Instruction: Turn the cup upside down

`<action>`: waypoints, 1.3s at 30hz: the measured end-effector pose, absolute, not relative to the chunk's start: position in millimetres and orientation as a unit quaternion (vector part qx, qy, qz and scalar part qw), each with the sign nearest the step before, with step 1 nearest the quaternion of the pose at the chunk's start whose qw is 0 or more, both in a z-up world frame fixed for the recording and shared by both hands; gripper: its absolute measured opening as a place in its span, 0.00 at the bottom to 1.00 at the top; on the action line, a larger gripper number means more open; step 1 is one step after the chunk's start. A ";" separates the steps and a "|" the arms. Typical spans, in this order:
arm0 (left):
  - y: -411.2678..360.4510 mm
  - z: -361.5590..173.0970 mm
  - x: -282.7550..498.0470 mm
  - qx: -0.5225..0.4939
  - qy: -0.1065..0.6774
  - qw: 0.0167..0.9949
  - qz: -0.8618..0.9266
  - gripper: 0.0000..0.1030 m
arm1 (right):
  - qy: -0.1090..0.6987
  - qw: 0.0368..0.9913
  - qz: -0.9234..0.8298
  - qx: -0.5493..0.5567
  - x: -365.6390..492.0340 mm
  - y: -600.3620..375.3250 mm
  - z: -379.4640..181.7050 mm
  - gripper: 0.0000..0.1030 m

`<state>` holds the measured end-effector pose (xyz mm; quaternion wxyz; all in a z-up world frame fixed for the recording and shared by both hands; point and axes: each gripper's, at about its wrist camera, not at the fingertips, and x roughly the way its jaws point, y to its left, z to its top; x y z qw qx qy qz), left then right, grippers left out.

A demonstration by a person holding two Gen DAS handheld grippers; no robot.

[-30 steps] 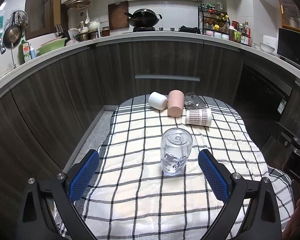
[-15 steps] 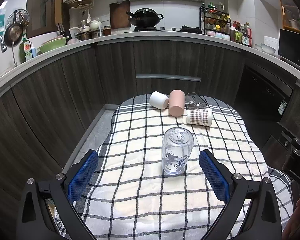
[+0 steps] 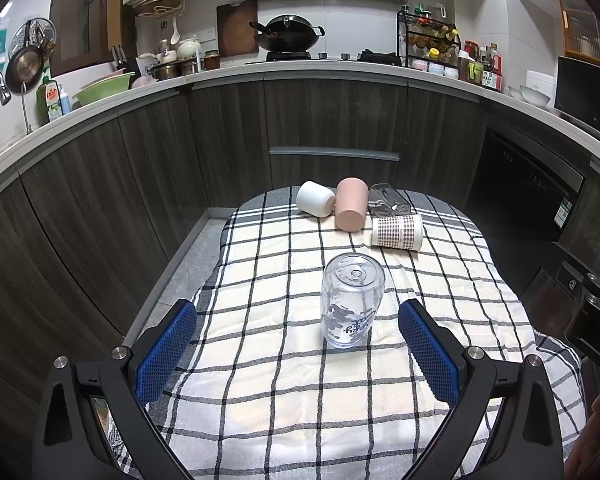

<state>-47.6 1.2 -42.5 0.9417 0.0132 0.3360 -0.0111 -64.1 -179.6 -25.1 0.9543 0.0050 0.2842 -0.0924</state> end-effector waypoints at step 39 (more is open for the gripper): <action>-0.7 -41.9 -47.2 0.012 0.335 0.942 -0.016 1.00 | 0.287 0.953 -0.092 0.006 -62.6 -181.9 -30.3 0.97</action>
